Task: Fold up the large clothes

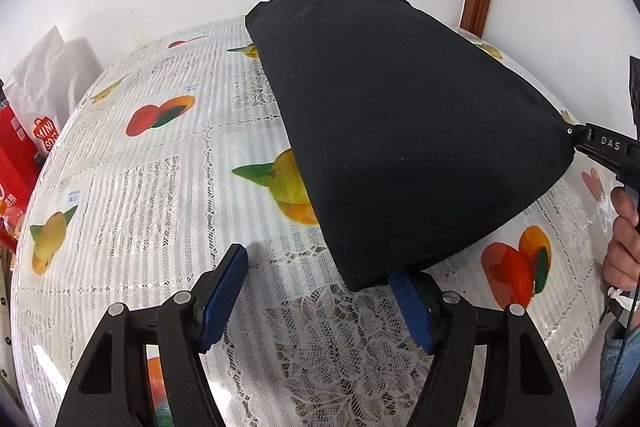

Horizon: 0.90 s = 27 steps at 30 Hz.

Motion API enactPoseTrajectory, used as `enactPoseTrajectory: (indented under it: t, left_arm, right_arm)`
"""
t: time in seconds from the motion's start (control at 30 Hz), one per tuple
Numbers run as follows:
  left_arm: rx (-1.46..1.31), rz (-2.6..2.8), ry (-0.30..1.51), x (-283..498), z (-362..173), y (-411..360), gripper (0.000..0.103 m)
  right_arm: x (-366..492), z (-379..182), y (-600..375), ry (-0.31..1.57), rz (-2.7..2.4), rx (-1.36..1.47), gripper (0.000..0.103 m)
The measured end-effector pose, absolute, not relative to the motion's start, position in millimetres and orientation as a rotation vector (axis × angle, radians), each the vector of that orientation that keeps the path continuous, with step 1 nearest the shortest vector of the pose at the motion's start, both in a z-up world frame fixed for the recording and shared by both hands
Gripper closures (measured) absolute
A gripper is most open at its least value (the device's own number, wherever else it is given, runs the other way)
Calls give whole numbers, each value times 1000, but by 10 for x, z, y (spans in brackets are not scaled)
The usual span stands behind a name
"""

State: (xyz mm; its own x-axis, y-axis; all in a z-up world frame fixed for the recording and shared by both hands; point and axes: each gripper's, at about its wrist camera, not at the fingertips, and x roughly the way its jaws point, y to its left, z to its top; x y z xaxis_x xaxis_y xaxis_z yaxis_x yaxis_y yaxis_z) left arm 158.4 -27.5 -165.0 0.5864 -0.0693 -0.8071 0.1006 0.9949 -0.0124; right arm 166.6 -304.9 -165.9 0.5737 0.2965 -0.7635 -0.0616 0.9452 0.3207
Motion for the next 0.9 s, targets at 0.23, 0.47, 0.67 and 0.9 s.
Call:
enactPoseTrajectory:
  t: [0.23, 0.47, 0.67, 0.9]
  left_arm:
    - [3, -180, 898, 1597, -1522, -370, 35]
    - [37, -192, 917, 1688, -1567, -590, 35]
    - [15, -165, 949, 1783, -1652, -602, 35]
    - [34, -109, 949, 1826, -1676, -630, 32]
  right_arm:
    - [1590, -1477, -3197, 907, 292, 330, 58]
    - [1704, -1443, -3058, 897, 387, 370, 39]
    - [1875, -1648, -2882, 951, 378, 315, 39]
    - [1864, -1548, -2609, 911, 349, 153, 91]
